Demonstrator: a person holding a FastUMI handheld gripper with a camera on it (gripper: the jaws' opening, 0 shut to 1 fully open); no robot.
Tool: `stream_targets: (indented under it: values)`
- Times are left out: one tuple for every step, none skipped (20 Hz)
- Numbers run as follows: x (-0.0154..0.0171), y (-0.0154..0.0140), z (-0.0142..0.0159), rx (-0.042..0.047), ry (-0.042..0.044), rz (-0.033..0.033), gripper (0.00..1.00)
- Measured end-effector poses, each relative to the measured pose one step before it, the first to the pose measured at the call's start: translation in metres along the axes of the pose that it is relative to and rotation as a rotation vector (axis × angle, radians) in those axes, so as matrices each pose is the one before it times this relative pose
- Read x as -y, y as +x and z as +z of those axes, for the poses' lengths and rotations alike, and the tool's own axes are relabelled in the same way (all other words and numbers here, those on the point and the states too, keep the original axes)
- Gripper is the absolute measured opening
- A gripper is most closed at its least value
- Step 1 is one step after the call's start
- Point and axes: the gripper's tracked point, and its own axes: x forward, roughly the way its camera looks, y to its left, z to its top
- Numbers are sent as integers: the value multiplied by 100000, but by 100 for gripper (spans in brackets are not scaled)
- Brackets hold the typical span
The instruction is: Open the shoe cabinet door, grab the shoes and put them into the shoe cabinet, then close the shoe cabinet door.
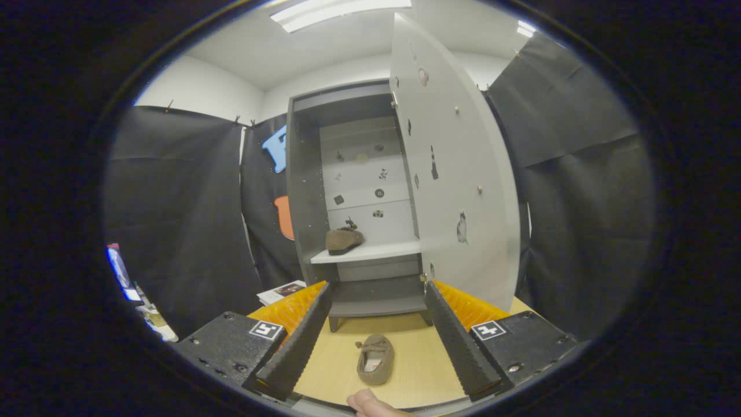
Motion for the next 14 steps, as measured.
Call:
stream_targets:
  values:
    - [84, -44, -682, -2966, 465, -703, 100]
    - [-22, -39, -663, -3162, 81, -458, 100]
    - [-109, -85, -682, -3725, -734, 364, 100]
    - [131, -116, -647, -3210, 81, -290, 100]
    - [-168, 139, -546, -2156, 534, 102, 100]
    - [-231, 265, -552, -2386, 343, 482, 100]
    - [-14, 400, -631, -2000, 387, -439, 100]
    - [97, 305, -576, -2237, 105, -872, 100]
    - [95, 405, -703, -2639, -23, -880, 100]
    - [344, -131, -480, -1674, -132, -2081, 100]
    - [295, 737, -255, -520, -1397, -2374, 100]
    - [478, 0, -177, -311, -2143, -1911, 100]
    - [229, 687, -467, -336, -1131, -490, 100]
    - [-54, 118, -457, -920, 9, -274, 100]
